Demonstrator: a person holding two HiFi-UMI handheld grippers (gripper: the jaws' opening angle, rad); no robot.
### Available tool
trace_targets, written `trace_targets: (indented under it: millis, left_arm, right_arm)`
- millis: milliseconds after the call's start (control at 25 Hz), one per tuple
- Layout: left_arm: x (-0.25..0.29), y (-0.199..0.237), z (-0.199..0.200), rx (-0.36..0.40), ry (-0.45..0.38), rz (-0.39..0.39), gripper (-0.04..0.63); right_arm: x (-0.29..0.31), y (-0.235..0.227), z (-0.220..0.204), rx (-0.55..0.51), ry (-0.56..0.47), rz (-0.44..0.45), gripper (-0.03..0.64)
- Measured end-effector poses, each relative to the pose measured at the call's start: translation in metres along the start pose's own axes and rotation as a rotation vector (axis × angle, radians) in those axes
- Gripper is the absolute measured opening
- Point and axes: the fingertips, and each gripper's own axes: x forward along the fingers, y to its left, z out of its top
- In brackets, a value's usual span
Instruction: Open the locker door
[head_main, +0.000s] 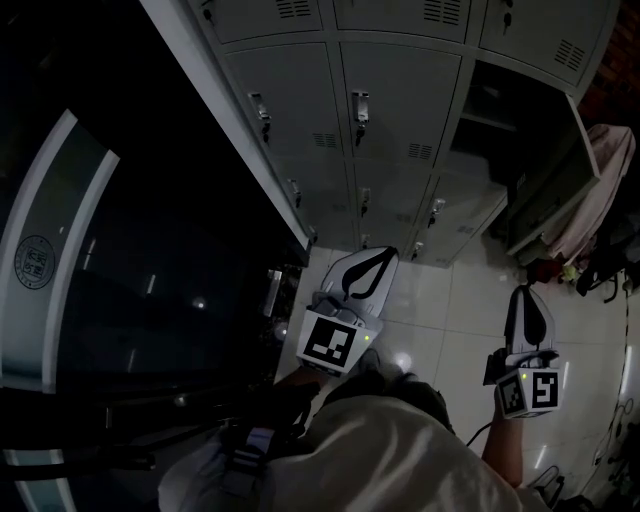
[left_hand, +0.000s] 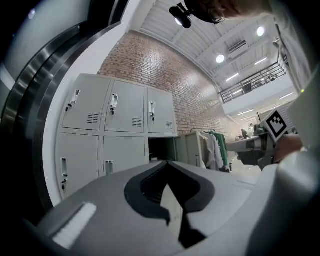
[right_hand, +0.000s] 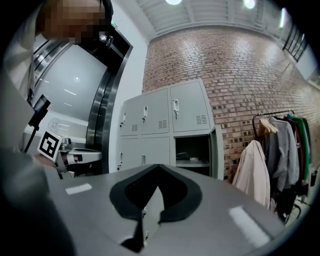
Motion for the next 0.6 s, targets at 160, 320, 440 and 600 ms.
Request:
trace_targets:
  millis: [160,320,440,600]
  left_arm:
    - [-0.028,-0.017,0.013,0.006,-0.01,0.023,0.067]
    - [-0.069,-0.047,0.034,0.027,-0.029,0.047,0.067]
    - [-0.107,-0.092,0.045,0.038,-0.023,0.053,0.067]
    - [-0.18,-0.171,0.047,0.042,-0.012,0.023,0.067]
  right_arm:
    - [-0.027,0.016,0.017,0.006,-0.007,0.02,0.002]
    - [-0.072,0.038,0.046,-0.008,-0.043,0.066,0.002]
    - [-0.129,0.049,0.067,0.008,-0.053,0.072,0.002]
    - [-0.235,0.068,0.092,-0.016,-0.078,0.055,0.002]
